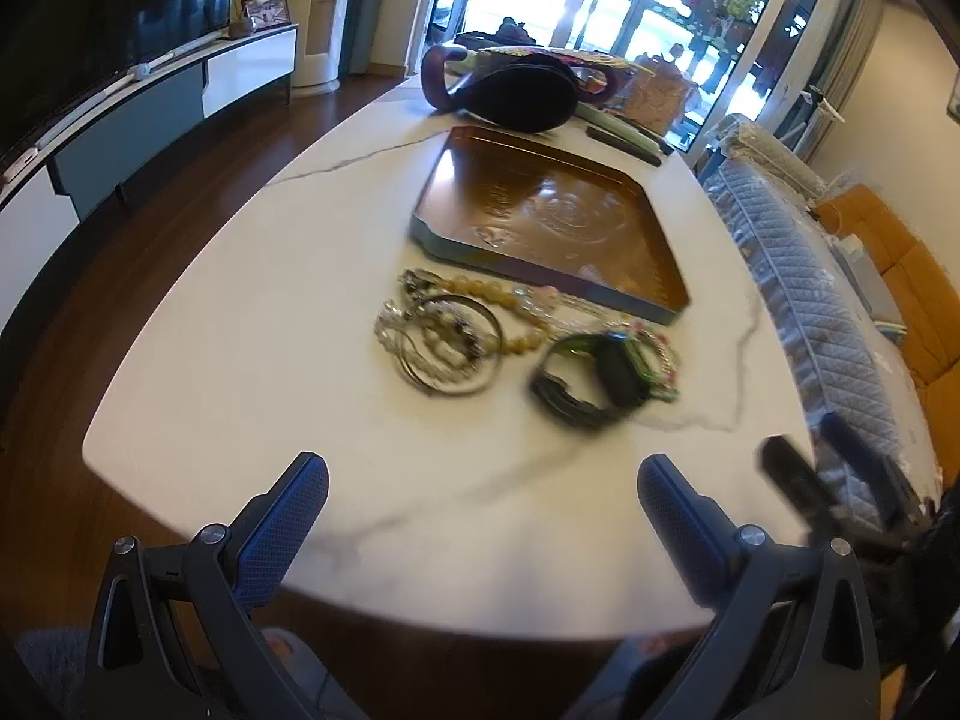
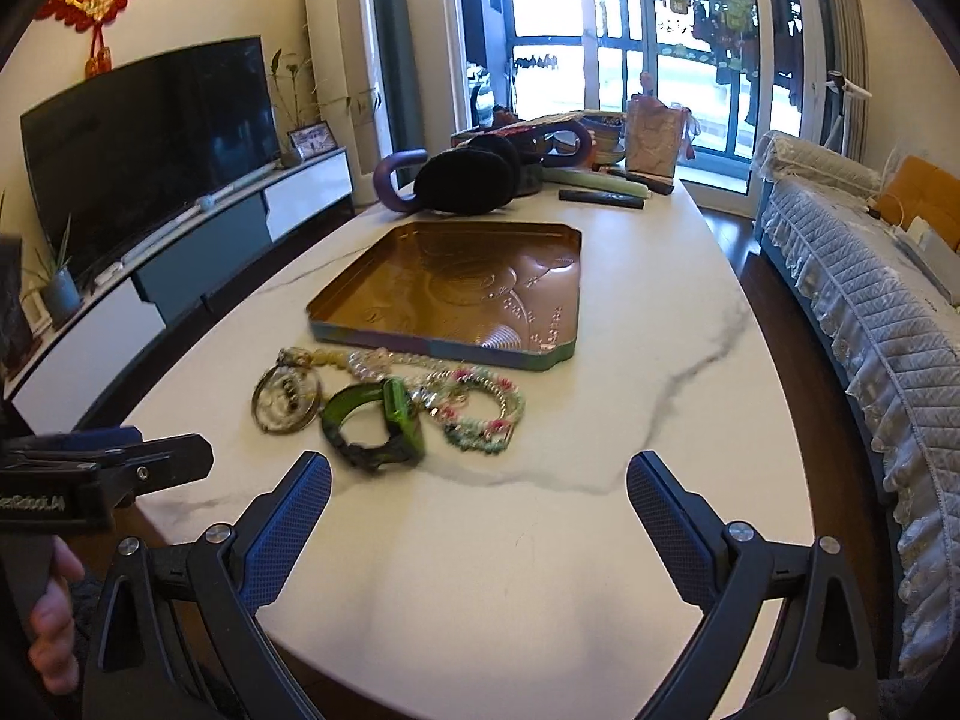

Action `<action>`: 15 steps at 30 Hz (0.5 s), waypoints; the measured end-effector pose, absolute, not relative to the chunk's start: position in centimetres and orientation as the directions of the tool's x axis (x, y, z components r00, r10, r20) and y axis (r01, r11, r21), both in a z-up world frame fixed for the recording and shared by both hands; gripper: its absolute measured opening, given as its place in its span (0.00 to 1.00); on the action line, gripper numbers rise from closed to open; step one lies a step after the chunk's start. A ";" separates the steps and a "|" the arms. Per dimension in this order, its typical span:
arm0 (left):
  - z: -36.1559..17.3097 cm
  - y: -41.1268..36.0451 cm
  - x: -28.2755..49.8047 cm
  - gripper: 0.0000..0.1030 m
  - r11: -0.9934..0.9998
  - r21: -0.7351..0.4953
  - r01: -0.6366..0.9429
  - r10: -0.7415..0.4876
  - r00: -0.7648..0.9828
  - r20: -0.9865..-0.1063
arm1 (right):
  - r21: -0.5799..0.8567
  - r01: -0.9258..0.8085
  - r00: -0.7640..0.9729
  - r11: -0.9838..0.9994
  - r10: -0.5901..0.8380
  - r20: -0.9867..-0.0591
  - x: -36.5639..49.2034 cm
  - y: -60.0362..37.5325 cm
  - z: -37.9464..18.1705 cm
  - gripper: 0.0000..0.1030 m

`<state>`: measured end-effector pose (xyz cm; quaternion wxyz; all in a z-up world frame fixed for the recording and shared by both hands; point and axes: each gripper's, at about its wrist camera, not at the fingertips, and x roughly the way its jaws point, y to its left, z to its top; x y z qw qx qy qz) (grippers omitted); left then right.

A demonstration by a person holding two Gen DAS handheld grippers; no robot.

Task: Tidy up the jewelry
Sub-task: 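Move the left tool to the silver bangle while the right tool approaches the green smartwatch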

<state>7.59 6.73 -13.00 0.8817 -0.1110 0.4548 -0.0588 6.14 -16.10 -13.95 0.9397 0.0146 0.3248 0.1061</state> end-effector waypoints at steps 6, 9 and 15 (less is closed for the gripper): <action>-14.1 7.7 10.8 0.99 0.991 -0.133 0.024 -0.122 0.583 -0.803 | 0.040 -0.261 0.765 0.965 0.232 -0.601 8.5 -15.4 -13.8 1.00; -14.8 8.5 12.0 0.99 0.984 -0.158 0.078 -0.172 0.602 -0.780 | 0.046 -0.298 0.722 0.954 0.256 -0.643 10.7 -14.8 -13.8 1.00; -16.1 8.5 14.2 0.97 0.977 -0.181 0.116 -0.215 0.584 -0.783 | 0.148 -0.425 0.618 0.893 0.406 -0.673 12.9 -13.2 -15.8 1.00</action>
